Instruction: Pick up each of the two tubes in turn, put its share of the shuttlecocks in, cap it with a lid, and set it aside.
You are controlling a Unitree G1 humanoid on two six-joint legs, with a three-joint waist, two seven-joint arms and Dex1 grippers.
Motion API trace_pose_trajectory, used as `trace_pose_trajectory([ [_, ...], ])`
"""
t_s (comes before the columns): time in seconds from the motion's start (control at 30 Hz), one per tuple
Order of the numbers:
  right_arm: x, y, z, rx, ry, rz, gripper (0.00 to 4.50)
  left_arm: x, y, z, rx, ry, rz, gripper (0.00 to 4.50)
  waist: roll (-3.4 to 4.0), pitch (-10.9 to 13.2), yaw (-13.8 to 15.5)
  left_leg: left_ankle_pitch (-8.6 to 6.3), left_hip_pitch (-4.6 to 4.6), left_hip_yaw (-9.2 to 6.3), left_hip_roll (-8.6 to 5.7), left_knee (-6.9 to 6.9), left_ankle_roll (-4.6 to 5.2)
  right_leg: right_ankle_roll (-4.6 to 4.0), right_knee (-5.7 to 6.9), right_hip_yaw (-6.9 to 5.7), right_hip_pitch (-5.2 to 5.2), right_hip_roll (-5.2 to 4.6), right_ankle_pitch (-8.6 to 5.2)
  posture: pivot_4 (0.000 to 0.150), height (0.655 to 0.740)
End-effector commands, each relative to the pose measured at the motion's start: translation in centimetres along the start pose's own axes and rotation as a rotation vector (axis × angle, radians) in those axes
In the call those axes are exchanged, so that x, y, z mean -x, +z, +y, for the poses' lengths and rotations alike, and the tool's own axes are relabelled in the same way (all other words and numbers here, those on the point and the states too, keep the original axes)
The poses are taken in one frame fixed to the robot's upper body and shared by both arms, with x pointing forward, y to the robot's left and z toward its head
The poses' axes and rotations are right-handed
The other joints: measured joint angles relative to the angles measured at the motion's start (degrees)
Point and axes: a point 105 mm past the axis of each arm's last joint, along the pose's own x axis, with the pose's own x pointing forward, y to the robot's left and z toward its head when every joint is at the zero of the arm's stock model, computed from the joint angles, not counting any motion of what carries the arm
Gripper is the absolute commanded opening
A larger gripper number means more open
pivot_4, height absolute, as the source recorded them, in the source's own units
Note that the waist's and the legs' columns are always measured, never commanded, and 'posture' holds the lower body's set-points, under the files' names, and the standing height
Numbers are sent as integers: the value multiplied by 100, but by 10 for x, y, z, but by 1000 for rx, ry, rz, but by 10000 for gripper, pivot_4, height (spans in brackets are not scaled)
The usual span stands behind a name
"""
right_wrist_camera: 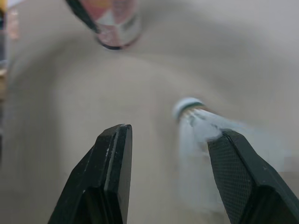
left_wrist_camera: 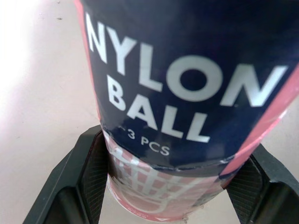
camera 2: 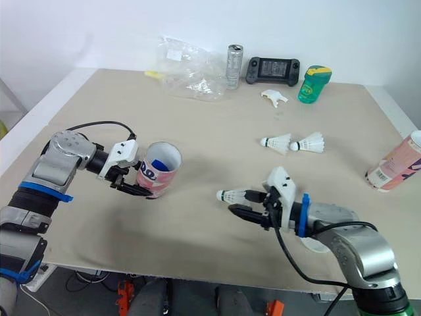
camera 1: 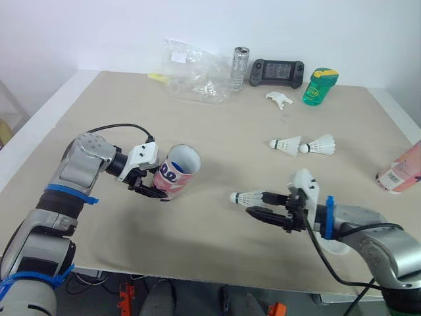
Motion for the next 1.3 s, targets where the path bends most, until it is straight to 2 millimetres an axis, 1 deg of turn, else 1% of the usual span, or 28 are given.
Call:
trace_pose_trajectory([
  [0.03,-9,6,-1,29,-1,-15,27017,-3,-3,-5,8,-25,7,29887,0,0,-7,0,0,0,0,0,0,0,0,0,0,0,0,1500,7394],
  [0.07,-10,6,0,30,6,-19,24913,-3,-3,-5,8,-24,7,29887,0,0,-6,0,0,1,0,1,0,0,0,1,0,0,1,1500,7394],
  [0.13,-10,8,0,33,17,-30,18655,-3,-3,-5,9,-21,6,29887,0,0,-3,0,0,0,0,1,0,0,0,-1,0,0,1,1500,7394],
  [0.17,-9,9,1,35,22,-38,11786,-3,-3,-5,9,-21,6,29887,0,0,-3,0,0,0,0,1,0,0,0,-1,0,0,0,1500,7394],
  [0.2,-8,11,1,40,26,-44,9856,-3,-3,-5,9,-21,5,29887,0,0,-3,0,0,0,0,1,0,0,0,0,0,0,0,1500,7394],
  [0.27,-5,17,0,58,17,-54,1216,-4,-2,-5,9,-21,4,29887,0,0,-3,0,0,-1,0,0,0,0,0,-1,0,0,0,1500,7394],
  [0.37,-2,30,-3,104,-1,-76,1216,-4,-2,-4,8,-22,4,29887,0,0,-4,0,0,-1,0,1,0,0,0,-1,0,0,1,1500,7394],
  [0.43,1,63,-4,173,-14,-170,1216,-4,-1,-4,8,-23,2,29887,1,1,-16,0,0,1,0,3,0,0,0,0,0,0,3,1500,7394],
  [0.5,4,92,3,238,17,-252,1216,-4,-1,-3,6,-22,2,29887,1,1,-25,1,0,1,0,4,1,2,0,1,-1,0,9,1500,7394],
  [0.67,4,146,25,428,108,-356,1216,-6,0,-2,3,-22,-2,29887,0,0,-9,2,0,-6,0,-3,3,-5,-2,-9,5,-2,3,1500,7394],
  [0.73,0,159,35,475,163,-373,1216,-6,1,-2,3,-23,-4,29887,4,2,-16,2,-3,-4,0,-3,3,-7,-2,-8,-1,-3,3,1500,7394],
  [0.77,-4,160,42,502,203,-361,1216,-6,1,-3,3,-24,-5,29887,4,2,-12,2,-3,-1,0,-4,3,-8,-1,-6,-3,-4,4,1500,7394],
  [0.83,-16,154,51,564,269,-290,1216,-7,1,-2,4,-23,-6,29887,2,1,1,2,-2,-11,0,-4,3,-13,-1,-18,2,-3,1,1500,7394],
  [0.9,-29,148,48,593,279,-228,1216,-6,1,-3,7,-22,-7,29887,3,1,3,2,-2,-11,0,-5,3,-16,-2,-18,0,-4,-1,1500,7394],
  [0.97,-39,146,42,608,282,-194,1216,-6,0,-4,9,-23,-6,29887,3,1,4,2,-4,-10,0,-5,3,-16,-1,-19,-2,-6,-1,1500,7394],
  [1.07,-52,137,39,642,309,-116,1216,-6,0,-6,13,-25,-7,29887,3,1,-4,2,-5,-3,1,-4,3,-13,-1,-17,-8,-8,1,1500,7394],
  [1.17,-59,137,38,669,326,-93,1216,-5,0,-7,17,-22,-9,29887,3,1,-3,2,-5,-4,2,-6,3,-16,0,-18,-11,-6,0,1500,7394],
  [1.27,-60,140,38,690,330,-99,1216,-4,0,-8,19,-19,-11,29887,3,2,1,2,-9,-5,1,-9,3,-31,1,-18,-15,-7,4,1500,7394],
  [1.3,-60,143,34,691,313,-104,1216,-4,0,-8,18,-18,-11,29887,3,2,0,2,-9,-5,1,-9,3,-33,1,-18,-15,-8,5,1500,7394],
])
